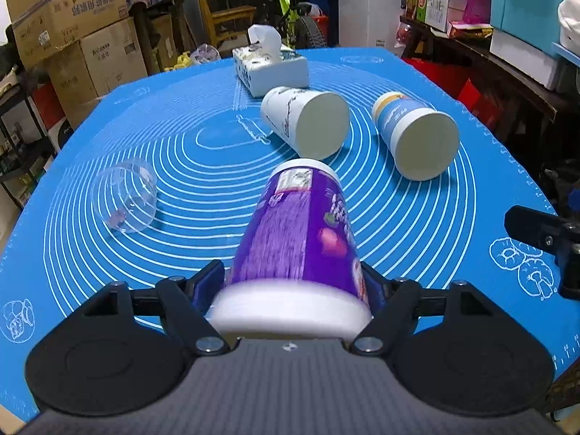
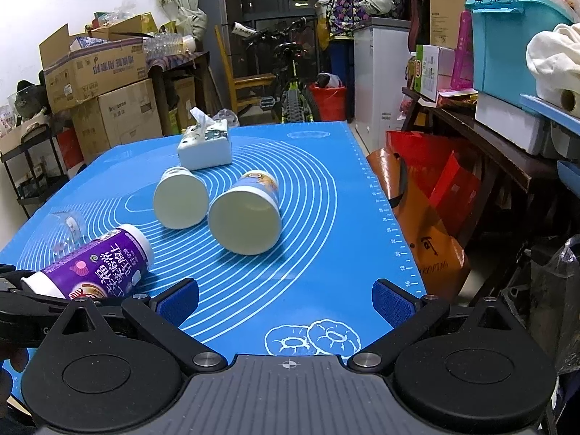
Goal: Flip cup upside down
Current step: 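Lift the purple cup with the left gripper toward the right gripper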
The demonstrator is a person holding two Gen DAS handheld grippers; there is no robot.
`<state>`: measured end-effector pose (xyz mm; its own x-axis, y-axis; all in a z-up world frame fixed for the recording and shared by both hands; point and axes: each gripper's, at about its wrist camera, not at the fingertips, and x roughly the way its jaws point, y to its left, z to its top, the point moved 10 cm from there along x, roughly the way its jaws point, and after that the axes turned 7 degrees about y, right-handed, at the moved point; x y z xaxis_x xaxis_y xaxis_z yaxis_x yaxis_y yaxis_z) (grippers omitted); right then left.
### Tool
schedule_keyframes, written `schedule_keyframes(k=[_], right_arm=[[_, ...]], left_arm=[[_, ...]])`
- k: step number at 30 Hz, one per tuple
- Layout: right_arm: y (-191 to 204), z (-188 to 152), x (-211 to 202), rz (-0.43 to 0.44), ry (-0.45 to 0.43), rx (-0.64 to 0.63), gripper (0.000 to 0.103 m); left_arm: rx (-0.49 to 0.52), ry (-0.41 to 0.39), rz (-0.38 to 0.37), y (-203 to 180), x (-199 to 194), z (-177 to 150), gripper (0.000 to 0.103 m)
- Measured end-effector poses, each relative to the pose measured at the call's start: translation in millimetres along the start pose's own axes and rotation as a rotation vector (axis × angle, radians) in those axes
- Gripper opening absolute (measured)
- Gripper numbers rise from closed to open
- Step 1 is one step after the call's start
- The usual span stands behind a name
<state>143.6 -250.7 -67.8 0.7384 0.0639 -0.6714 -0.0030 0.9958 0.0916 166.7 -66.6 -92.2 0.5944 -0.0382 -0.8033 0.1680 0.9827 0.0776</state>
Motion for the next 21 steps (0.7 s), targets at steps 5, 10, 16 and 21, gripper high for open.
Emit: schedule_keyframes(k=[5, 10, 16, 21], right_arm=[[2.2, 0.5, -0.5, -0.002, -0.001, -0.006, 0.101], [2.0, 0.4, -0.4, -0.003, -0.001, -0.006, 0.101], [2.1, 2.4, -1.9, -0.004, -0.003, -0.010, 0.101], [7.4, 7.7, -6.2, 0.000, -0.013, -0.018, 0.101]], left_arm=[[-0.015, -0.007, 0.006, 2.1, -0.5, 1.9, 0.089], [-0.030, -0.005, 0.000, 5.8, -2.0, 2.3, 0.093], [-0.035, -0.006, -0.012, 7.0, -7.1, 3.5, 0.093], [-0.023, -0.058, -0.042, 2.2, -32.6, 10.9, 0.093]])
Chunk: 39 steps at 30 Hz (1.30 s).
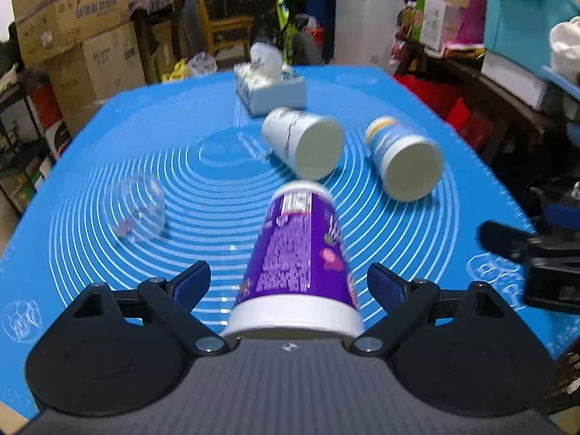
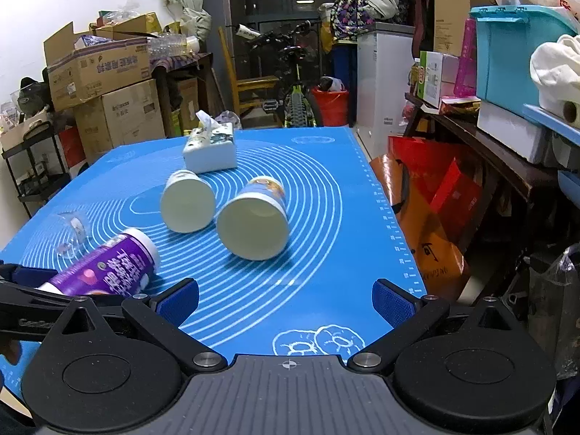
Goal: Flip cup upside down
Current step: 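Lift the purple cup with the left gripper toward the right gripper, then grasp the purple cup with the right gripper while the left gripper releases it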
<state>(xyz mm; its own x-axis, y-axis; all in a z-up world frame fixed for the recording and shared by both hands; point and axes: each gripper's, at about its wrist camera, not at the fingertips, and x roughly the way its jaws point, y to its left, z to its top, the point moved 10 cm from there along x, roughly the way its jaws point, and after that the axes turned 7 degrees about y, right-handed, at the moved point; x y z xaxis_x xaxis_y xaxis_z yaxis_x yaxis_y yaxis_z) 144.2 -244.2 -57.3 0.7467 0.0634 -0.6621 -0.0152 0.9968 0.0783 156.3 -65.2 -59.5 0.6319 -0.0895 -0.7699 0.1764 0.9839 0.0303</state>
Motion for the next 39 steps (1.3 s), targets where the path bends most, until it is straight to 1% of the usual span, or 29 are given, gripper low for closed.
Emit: schedule_keyframes(k=[5, 8, 12, 16, 19, 22, 25, 28, 30, 31, 32, 33, 34, 36, 39], right_arm=[[9.3, 13.0, -5.9, 0.015, -0.015, -0.011, 0.101], [21.6, 26.9, -8.1, 0.054, -0.010, -0.016, 0.101], [49.3, 44.0, -2.2, 0.118, 0.036, -0.046, 0.101], [82.5, 51.2, 19.9, 0.199, 0.141, -0.047, 0.101], [105.8, 49.6, 44.3, 0.217, 0.234, -0.049, 0.101], [120.9, 42.3, 71.5, 0.226, 0.350, -0.023, 0.101], [130.8, 33.2, 91.2, 0.231, 0.449, -0.001, 0.098], [134.3, 23.2, 99.1, 0.250, 0.506, 0.027, 0.097], [135.8, 20.4, 99.6, 0.265, 0.527, 0.044, 0.093], [137.4, 19.9, 99.7, 0.277, 0.533, 0.051, 0.088], [139.6, 19.4, 98.4, 0.297, 0.536, 0.059, 0.080], [139.8, 20.6, 96.0, 0.317, 0.541, 0.069, 0.075], [141.3, 21.5, 93.7, 0.337, 0.545, 0.077, 0.074], [140.8, 22.8, 91.7, 0.331, 0.540, 0.069, 0.074], [140.5, 23.5, 86.3, 0.348, 0.497, 0.065, 0.072]], left_arm=[[-0.019, -0.056, -0.009, 12.4, -28.4, 12.3, 0.093], [-0.031, -0.085, 0.020, 30.9, -39.1, 20.2, 0.093], [-0.063, -0.101, 0.066, 61.5, -46.2, 26.1, 0.093], [-0.096, -0.102, 0.121, 94.8, -42.9, 26.5, 0.094], [-0.120, -0.078, 0.160, 117.7, -31.0, 20.2, 0.094], [-0.136, -0.048, 0.169, 132.7, -19.5, 10.4, 0.094], [-0.145, -0.019, 0.182, 142.5, -8.6, -0.5, 0.094], [-0.145, 0.003, 0.171, 144.9, -1.4, -7.2, 0.094], [-0.148, 0.008, 0.158, 144.8, 0.7, -9.9, 0.094], [-0.151, 0.011, 0.149, 144.2, 1.7, -10.7, 0.094], [-0.153, 0.014, 0.142, 143.7, 2.3, -10.9, 0.094], [-0.155, 0.016, 0.136, 143.2, 2.4, -12.7, 0.094], [-0.158, 0.018, 0.131, 142.1, 3.2, -13.3, 0.094], [-0.161, 0.019, 0.124, 141.3, 3.4, -13.9, 0.094], [-0.156, 0.016, 0.125, 139.1, 2.3, -14.0, 0.094]])
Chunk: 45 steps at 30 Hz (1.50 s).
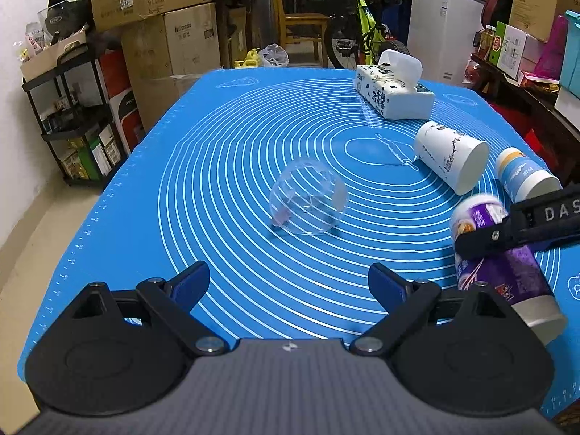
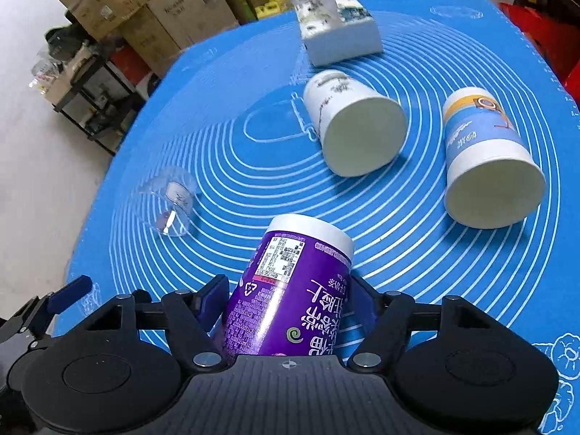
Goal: Flip cup upside down
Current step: 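Grasp the purple cup with the right gripper while the left gripper releases it, then rotate the purple cup upright with the right gripper and set it down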
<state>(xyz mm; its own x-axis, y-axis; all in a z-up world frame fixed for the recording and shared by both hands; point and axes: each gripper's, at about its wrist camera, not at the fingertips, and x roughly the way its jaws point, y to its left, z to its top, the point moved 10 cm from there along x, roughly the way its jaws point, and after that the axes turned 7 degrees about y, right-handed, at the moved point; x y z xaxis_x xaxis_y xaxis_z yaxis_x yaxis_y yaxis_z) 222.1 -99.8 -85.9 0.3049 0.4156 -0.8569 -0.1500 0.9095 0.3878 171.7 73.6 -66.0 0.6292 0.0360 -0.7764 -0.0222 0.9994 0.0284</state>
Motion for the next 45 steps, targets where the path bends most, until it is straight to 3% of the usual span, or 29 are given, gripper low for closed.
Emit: schedule_keyframes(k=[4, 9, 12, 16, 22, 26, 30, 33, 45], right_arm=[[5.9, 10.2, -21.4, -0.081, -0.173, -0.106, 0.069], [25.3, 12.8, -58.0, -0.271, -0.517, -0.319, 0.067], [31.6, 2.2, -61.9, -0.329, -0.618, -0.418, 0.067], [29.1, -9.4, -50.8, -0.379, -0.629, -0.482, 0.067], [25.9, -3.6, -52.7, -0.341, -0.603, -0.449, 0.067], [19.3, -3.7, -52.9, -0.323, -0.586, -0.414, 0.083], [9.8, -9.2, -65.7, -0.276, -0.573, -0.357, 0.085], [-0.6, -23.5, -79.2, -0.262, -0.578, -0.328, 0.089], [-43.3, -92.1, -107.3, -0.269, -0.575, -0.246, 0.089]], left_arm=[[-0.003, -0.009, 0.008, -2.3, -1.2, 0.9, 0.094], [-0.019, -0.028, 0.005, -6.6, -4.2, 2.8, 0.094], [-0.023, -0.027, -0.003, -10.2, -3.0, 0.8, 0.094], [-0.011, -0.021, -0.003, -14.3, -1.0, -1.7, 0.094], [-0.004, -0.019, -0.014, -19.9, -0.2, -3.5, 0.094], [0.003, -0.022, -0.024, -25.7, -3.2, -5.3, 0.094], [0.013, -0.028, -0.041, -36.8, -11.5, -8.6, 0.094], [0.039, -0.040, -0.059, -50.1, -20.3, -12.9, 0.094], [0.113, -0.119, -0.066, -89.4, -54.5, -36.6, 0.094]])
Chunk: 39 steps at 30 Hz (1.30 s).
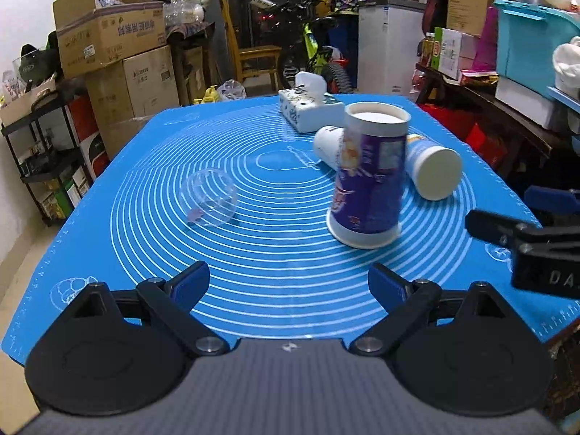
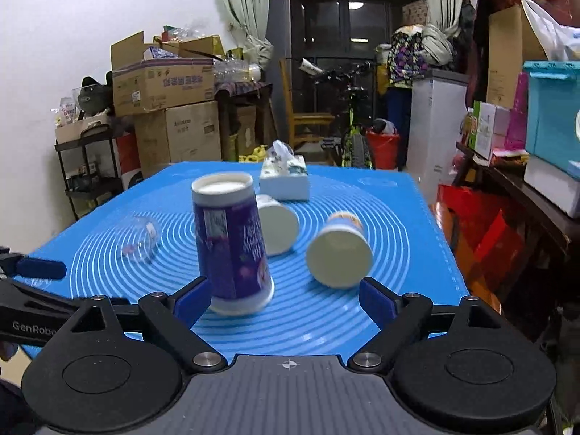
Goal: Flip cup upside down
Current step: 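Rotate the purple cup upright with the right gripper and set it down, then open the right gripper and withdraw from the upright cup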
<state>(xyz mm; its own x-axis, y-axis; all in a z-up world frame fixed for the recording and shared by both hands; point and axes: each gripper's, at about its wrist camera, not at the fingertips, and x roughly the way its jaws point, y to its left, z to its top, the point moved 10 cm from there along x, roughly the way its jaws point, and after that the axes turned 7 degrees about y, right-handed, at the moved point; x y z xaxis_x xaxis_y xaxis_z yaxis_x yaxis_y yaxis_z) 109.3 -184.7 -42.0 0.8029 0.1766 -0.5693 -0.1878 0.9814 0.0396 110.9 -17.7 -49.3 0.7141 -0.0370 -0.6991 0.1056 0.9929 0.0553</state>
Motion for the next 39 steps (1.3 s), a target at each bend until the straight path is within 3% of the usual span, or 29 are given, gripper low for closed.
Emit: schedule_keyframes(k=[11, 39], right_arm=[[-3.8, -14.5, -12.8, -0.011, 0.033, -0.011, 0.089], [-10.1, -22.1, -15.0, -0.039, 0.057, -0.038, 0.089]], left_arm=[[0.007, -0.002, -0.030, -18.3, -12.2, -12.2, 0.094], [0.034, 0.012, -0.025, -23.9, -10.1, -21.0, 0.094]])
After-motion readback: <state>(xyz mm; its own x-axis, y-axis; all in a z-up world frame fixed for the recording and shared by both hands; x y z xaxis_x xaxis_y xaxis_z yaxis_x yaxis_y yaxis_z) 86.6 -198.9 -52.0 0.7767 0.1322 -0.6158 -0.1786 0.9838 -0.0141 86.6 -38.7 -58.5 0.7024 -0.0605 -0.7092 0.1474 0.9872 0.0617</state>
